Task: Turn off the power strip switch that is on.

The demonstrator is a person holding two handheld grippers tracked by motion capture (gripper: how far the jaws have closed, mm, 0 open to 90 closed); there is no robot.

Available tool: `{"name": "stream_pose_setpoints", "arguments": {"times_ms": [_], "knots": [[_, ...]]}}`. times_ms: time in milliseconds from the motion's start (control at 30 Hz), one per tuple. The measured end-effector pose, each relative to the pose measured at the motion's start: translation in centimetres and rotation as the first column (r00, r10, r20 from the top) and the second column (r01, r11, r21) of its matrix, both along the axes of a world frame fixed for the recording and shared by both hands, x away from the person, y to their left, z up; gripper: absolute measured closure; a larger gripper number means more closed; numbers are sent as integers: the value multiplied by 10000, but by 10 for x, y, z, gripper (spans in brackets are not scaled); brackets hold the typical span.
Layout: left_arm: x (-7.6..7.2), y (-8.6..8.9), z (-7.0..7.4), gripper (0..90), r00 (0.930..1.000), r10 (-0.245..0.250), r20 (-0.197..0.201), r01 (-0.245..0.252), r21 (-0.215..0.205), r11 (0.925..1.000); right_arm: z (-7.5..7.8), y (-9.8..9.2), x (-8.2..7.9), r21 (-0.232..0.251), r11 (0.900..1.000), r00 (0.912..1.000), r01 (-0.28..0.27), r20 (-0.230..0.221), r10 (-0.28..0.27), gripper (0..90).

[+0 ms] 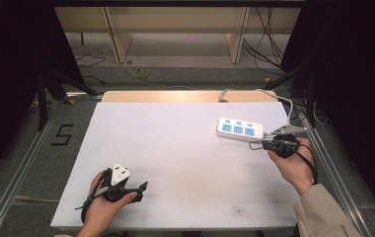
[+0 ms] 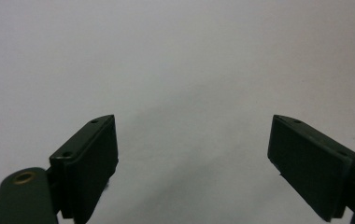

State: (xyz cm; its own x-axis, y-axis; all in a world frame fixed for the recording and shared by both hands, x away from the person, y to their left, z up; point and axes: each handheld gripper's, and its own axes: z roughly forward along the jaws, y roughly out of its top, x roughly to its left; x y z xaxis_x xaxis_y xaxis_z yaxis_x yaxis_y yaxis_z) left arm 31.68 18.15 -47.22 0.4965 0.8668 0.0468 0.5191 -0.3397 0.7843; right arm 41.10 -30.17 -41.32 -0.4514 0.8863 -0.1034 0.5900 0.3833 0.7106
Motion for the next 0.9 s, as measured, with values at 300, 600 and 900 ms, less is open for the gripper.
{"name": "stream_pose_setpoints", "arguments": {"times_ms": [300,600,900], "knots": [[0,0,0,157,10000,3,27,-3,0,10000,1,1,5,-62,10000,10000,-33,-80,33,900],[0,0,0,157,10000,7,13,-7,21,10000,3,1,10,-95,10000,9999,-2,-159,0,900],[0,0,0,157,10000,4,18,-4,15,10000,4,1,15,-102,9999,9997,22,-236,-24,900]]}}
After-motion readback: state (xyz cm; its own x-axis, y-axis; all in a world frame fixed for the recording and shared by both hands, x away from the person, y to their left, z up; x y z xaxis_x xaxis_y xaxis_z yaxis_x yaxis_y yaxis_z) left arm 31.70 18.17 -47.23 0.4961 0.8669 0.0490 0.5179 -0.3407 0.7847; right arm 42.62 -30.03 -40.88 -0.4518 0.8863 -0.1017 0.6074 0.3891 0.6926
